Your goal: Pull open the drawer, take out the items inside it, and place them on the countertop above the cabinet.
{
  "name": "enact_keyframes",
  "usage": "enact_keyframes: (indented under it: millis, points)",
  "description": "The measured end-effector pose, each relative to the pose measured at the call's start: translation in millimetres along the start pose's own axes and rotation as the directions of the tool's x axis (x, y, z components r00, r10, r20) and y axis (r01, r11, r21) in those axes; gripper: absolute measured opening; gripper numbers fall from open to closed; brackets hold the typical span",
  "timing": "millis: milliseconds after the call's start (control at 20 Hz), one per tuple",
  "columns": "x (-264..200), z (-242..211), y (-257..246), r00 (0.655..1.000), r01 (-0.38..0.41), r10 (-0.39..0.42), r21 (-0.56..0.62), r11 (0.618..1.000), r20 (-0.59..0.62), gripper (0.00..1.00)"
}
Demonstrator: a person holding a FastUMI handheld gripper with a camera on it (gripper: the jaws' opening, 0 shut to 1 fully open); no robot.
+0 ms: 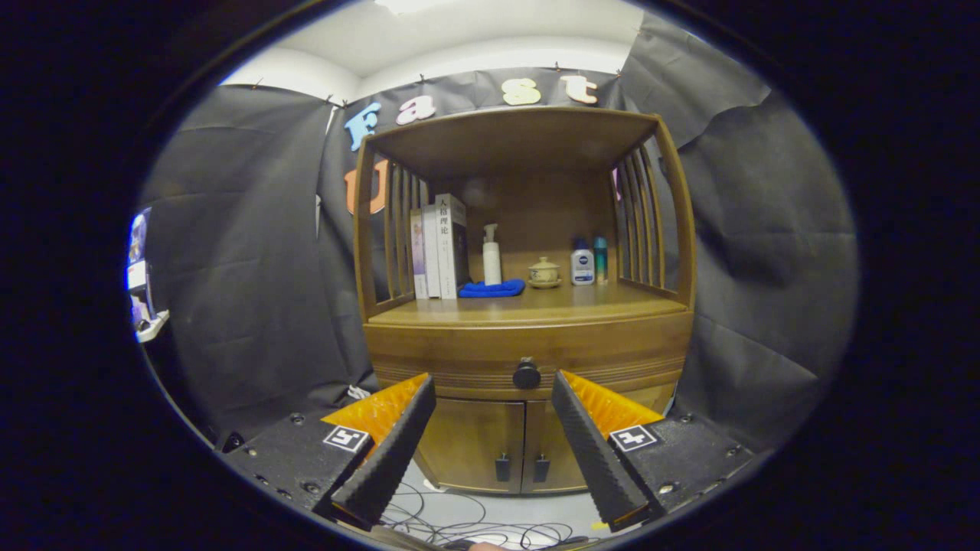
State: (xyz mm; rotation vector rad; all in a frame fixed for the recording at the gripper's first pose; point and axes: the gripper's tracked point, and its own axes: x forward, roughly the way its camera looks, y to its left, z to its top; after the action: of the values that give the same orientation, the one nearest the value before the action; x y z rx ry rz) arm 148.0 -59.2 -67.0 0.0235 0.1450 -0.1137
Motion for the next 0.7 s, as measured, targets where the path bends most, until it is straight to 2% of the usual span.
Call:
enact_keyframes:
  millis: [250, 550, 700]
  points:
    - [57, 2, -13, 1.000, 0.020, -0.020, -0.024, 1.000, -0.015, 0.99]
    - [123, -30, -28, 0.994, 0.068, -0.074, -0.077, 0.995, -0.080, 0.96]
    - [153, -49, -37, 0.988, 0.084, -0.089, -0.044, 0.995, -0.126, 0.92]
